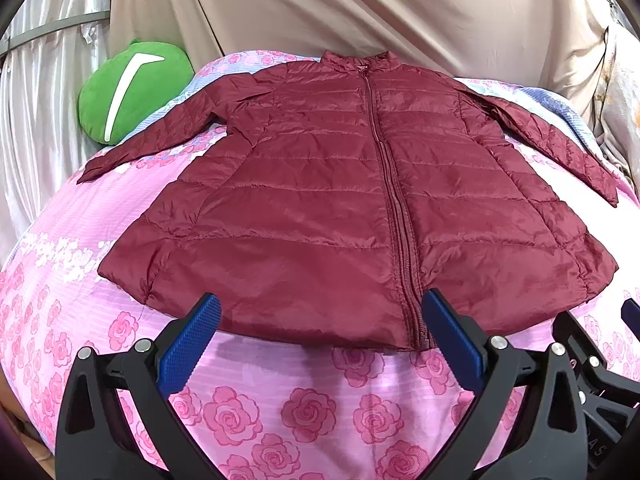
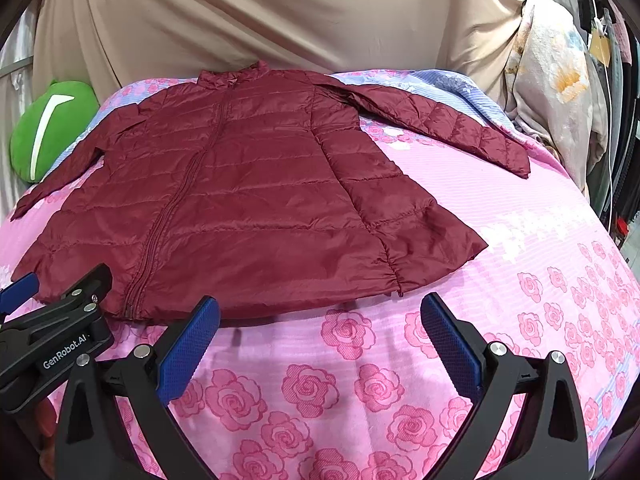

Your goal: Fold large clothes

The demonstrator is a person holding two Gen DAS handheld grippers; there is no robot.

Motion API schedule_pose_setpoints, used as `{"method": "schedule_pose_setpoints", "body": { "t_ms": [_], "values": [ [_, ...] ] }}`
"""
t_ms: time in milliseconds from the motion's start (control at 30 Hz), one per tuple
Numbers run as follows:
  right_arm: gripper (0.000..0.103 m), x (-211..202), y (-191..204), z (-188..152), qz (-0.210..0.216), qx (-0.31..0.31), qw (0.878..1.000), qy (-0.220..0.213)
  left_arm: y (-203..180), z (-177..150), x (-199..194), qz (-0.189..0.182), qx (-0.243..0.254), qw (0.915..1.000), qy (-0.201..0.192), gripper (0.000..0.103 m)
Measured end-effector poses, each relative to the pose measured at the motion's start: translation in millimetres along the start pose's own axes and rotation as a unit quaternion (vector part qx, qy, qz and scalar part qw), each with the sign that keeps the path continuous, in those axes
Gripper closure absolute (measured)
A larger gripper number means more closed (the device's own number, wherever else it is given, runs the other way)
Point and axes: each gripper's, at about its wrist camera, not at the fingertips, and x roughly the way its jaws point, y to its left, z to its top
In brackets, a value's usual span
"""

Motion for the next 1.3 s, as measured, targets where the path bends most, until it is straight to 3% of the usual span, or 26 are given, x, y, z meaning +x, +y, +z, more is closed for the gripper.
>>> {"method": "schedule_pose_setpoints", "body": {
  "t_ms": [1300],
  "values": [
    [0.005, 0.0, 7.5, -1.5, -0.001, -0.005, 1.0, 0.001, 3.5, 1.8, 1.1, 0.005, 0.001, 1.0, 0.005, 0.005]
  ]
}}
